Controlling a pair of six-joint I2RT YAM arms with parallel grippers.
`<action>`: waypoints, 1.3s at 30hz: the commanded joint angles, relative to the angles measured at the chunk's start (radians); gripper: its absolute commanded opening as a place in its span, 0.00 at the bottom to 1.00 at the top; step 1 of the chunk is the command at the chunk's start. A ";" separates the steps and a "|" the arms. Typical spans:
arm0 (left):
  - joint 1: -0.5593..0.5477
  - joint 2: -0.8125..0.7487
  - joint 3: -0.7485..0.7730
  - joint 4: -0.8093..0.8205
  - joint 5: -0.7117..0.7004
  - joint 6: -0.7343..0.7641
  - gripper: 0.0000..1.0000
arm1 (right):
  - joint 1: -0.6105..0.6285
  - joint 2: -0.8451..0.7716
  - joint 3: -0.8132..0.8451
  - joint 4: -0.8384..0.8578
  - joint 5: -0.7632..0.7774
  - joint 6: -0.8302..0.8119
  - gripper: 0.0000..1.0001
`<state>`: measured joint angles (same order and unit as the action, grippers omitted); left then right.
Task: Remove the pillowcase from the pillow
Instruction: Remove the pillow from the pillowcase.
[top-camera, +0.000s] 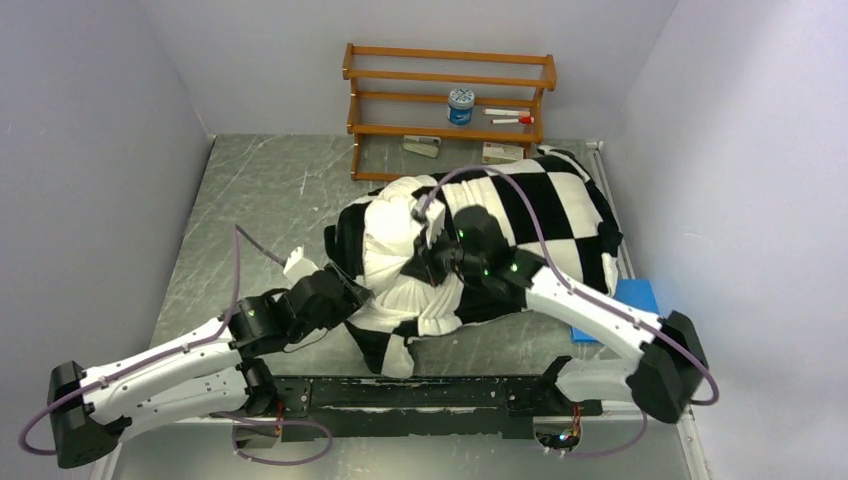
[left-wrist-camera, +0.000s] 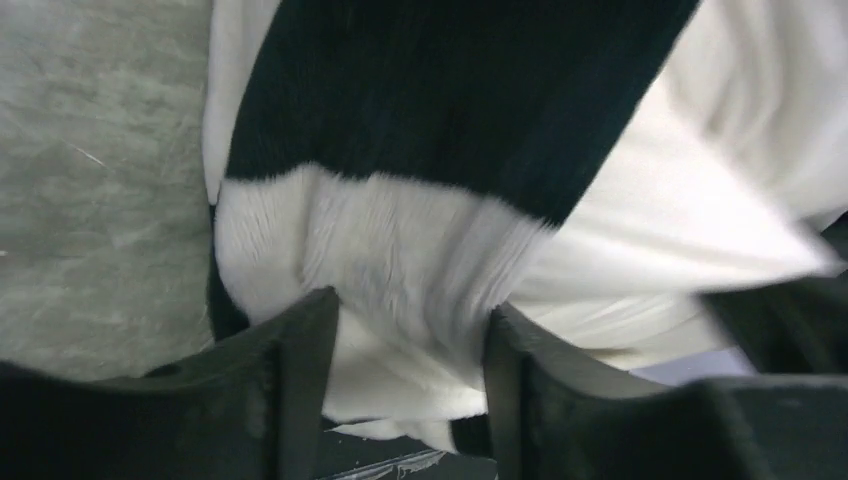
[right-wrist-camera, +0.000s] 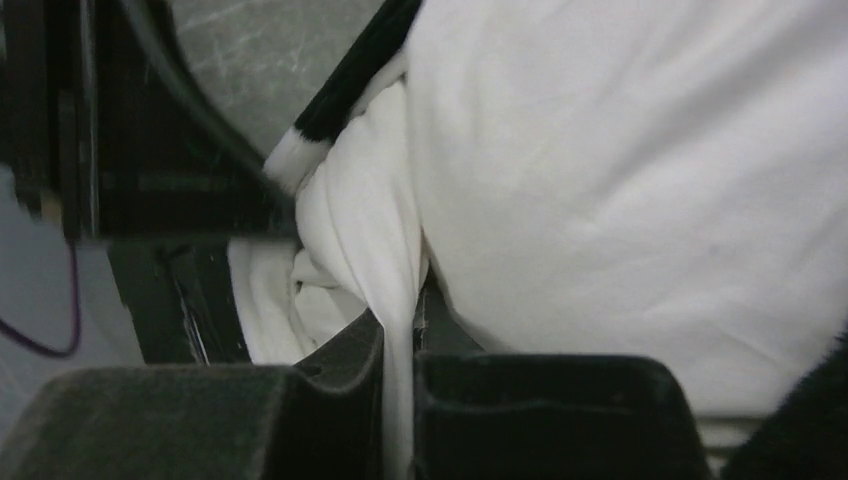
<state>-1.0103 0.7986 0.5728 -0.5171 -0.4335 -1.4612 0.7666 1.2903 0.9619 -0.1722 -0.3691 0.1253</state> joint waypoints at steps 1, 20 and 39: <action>0.006 0.005 0.164 -0.327 -0.159 0.179 0.67 | 0.119 -0.190 -0.195 0.145 0.049 -0.178 0.00; 0.377 0.283 0.323 0.053 0.296 0.736 0.42 | 0.222 -0.343 -0.435 0.139 0.096 -0.185 0.05; 0.383 0.197 0.164 0.166 0.376 0.729 0.05 | 0.221 0.011 0.304 -0.144 0.357 -0.380 0.82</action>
<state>-0.6186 1.0176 0.7719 -0.3828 -0.1909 -0.7216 0.9878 1.1332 1.1805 -0.1692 -0.1703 -0.2020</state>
